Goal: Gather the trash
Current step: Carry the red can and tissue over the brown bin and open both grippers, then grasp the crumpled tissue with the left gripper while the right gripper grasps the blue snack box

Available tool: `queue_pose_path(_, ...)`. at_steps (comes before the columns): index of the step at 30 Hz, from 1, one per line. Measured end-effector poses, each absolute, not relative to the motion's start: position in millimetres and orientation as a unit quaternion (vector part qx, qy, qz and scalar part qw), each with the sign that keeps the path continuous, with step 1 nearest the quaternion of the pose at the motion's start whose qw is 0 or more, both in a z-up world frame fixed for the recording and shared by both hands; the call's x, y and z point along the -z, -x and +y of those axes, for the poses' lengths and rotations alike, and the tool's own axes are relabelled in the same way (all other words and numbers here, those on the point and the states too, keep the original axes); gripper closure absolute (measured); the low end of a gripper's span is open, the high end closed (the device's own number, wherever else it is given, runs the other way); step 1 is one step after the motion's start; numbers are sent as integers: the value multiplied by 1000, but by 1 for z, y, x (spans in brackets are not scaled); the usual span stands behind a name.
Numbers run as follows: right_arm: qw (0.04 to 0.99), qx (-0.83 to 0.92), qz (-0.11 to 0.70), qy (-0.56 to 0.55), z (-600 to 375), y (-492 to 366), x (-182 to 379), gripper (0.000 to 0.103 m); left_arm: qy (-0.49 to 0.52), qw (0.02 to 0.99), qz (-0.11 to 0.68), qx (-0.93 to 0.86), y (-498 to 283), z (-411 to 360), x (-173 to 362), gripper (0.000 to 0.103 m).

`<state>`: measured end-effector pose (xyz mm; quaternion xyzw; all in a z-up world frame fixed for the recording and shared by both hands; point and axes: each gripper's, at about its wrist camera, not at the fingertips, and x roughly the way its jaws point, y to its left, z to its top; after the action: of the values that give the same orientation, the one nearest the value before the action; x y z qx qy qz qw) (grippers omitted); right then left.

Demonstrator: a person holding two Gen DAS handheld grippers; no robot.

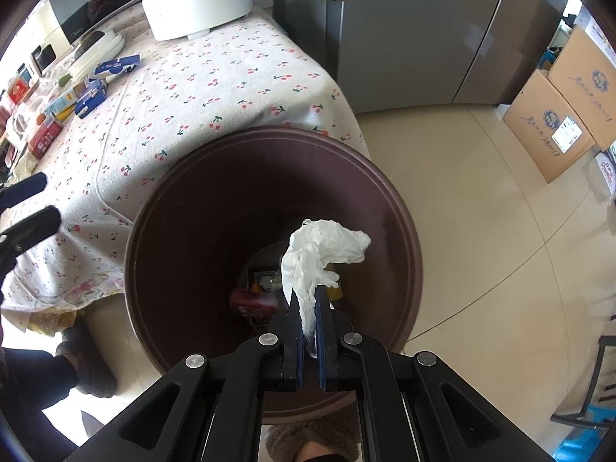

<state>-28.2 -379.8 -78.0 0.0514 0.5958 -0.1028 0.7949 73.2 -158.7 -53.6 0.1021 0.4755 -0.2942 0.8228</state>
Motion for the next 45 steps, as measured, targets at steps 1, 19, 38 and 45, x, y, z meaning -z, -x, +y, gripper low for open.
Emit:
queue_pose_path(1, 794, 102, 597, -51, -378, 26, 78, 97, -99, 825, 476, 287, -75, -150, 53, 9)
queue_pose_path(19, 811, 90, 573, -80, -322, -20, 51, 29, -33, 852, 496, 161, -103, 3, 47, 7)
queue_pose_path(38, 816, 10, 577, -14, -210, -147, 59, 24, 102, 866, 486, 61, -206, 142, 75, 7)
queue_pose_path(45, 834, -52, 549, 11, -161, -198, 89, 23, 112, 861, 490, 79, -224, 146, 98, 8)
